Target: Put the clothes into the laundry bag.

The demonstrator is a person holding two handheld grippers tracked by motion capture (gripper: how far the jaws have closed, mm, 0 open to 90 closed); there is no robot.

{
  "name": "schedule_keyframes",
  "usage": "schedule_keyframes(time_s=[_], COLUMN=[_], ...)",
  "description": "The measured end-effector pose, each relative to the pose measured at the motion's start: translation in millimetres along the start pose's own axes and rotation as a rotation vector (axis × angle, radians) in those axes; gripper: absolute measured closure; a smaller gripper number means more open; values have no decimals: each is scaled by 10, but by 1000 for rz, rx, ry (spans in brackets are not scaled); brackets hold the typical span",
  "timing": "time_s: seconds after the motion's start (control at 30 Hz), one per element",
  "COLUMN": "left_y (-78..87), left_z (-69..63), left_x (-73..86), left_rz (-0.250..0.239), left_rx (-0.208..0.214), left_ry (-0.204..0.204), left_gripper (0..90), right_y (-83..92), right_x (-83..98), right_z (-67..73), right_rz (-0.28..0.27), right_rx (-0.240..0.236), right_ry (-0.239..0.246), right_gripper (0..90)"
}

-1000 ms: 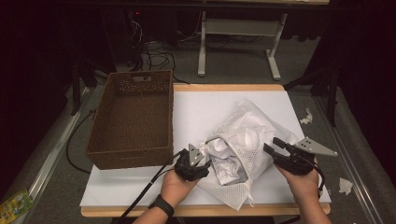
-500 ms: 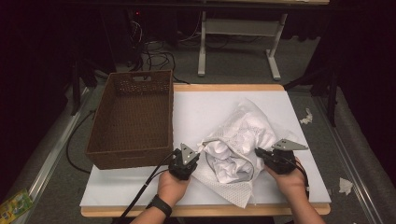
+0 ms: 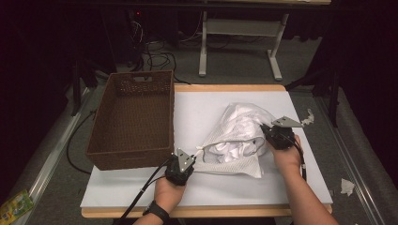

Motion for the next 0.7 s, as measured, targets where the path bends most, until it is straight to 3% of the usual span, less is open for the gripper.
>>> schedule_keyframes(time_s=[0.1,0.2,0.3,0.33,0.37,0.53,0.6,0.63,0.7], left_y=[49,101,200,231,243,251,240,235,226], left_z=[-29,-109,-158,-169,-164,-97,-66,-51,-14], left_x=[-17,16,29,35,41,63,60,63,77], left_rz=[-6,49,22,5,-7,-65,-68,-67,-61], left_rx=[19,131,149,126,120,132,133,134,143], left_ry=[1,2,-50,-73,-72,14,29,38,55], left_gripper=[890,878,761,718,654,496,493,493,524], right_y=[-12,126,356,421,550,915,1020,1061,1057], right_x=[-66,-25,69,95,138,226,241,261,296], right_z=[12,71,137,147,165,324,445,540,707], right_rz=[-25,-56,-61,-68,-78,-139,-154,-156,-134], right_rx=[0,-52,-94,-103,-128,-198,-242,-289,-332], right_ry=[-2,-10,9,1,-17,-26,-26,-18,9], right_gripper=[900,895,839,804,778,632,564,520,462])
Point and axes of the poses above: each handheld gripper's, and its own axes: y roughly backward along the jaws, x roughly out of its underside, z roughly to its left, the point moved 1 cm from there along -y, roughly forward along the jaws, and after that the axes turned 12 degrees about -y, right-handed, at the moved point
